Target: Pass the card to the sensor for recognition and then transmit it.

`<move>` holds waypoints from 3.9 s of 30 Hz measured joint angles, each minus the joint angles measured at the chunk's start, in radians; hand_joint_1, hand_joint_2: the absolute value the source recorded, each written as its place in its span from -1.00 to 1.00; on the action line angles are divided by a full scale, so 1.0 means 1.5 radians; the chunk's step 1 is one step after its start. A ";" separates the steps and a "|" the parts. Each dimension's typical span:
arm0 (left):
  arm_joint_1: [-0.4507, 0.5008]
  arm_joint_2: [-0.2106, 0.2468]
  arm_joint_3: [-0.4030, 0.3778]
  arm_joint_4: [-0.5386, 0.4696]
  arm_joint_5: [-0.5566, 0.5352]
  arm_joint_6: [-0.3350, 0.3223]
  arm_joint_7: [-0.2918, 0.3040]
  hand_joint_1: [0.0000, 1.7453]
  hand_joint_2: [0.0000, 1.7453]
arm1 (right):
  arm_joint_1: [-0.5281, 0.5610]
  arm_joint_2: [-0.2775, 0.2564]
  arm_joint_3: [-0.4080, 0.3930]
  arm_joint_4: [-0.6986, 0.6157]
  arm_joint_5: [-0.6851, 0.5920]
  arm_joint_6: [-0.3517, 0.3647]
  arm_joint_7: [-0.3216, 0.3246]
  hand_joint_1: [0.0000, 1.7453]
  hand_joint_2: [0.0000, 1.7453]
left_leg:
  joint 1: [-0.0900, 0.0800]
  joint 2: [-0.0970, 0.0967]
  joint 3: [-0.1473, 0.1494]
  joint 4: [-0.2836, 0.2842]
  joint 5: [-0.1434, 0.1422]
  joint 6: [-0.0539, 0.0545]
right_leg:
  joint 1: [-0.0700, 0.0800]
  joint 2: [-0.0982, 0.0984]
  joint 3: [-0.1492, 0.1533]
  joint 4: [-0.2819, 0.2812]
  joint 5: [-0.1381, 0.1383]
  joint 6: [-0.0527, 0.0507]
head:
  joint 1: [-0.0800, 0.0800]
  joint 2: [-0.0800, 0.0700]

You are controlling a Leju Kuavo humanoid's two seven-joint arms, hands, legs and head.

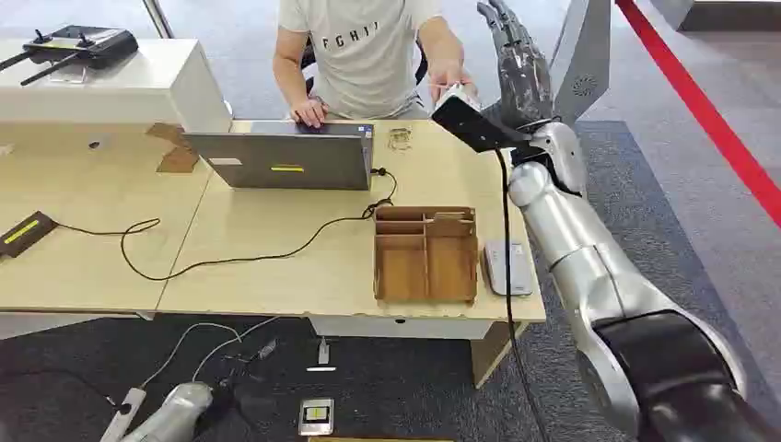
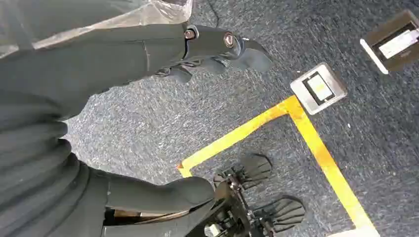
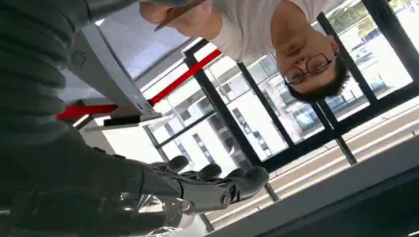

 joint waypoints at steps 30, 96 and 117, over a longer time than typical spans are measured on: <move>-0.003 -0.005 -0.001 0.000 -0.001 0.016 -0.004 -1.00 1.00 | 0.066 -0.012 0.056 0.014 -0.014 0.010 0.037 -1.00 1.00 | 0.000 0.000 0.000 0.000 0.000 0.000 | 0.000 0.000 -0.001 0.000 0.000 0.000 | 0.000 0.000; 0.013 0.018 0.002 0.001 0.039 0.007 0.003 -1.00 1.00 | 0.075 -0.114 0.088 0.019 0.005 0.067 0.078 1.00 1.00 | 0.000 0.000 -0.001 0.000 0.000 0.000 | -0.001 0.000 -0.001 0.000 0.000 0.000 | 0.000 0.000; 0.040 0.053 0.019 0.001 0.079 0.009 -0.007 -1.00 1.00 | 0.107 -0.200 0.092 0.079 -0.008 0.108 0.069 1.00 1.00 | 0.000 0.000 -0.001 0.000 0.000 0.000 | -0.001 0.000 -0.002 0.000 0.000 0.000 | 0.000 0.000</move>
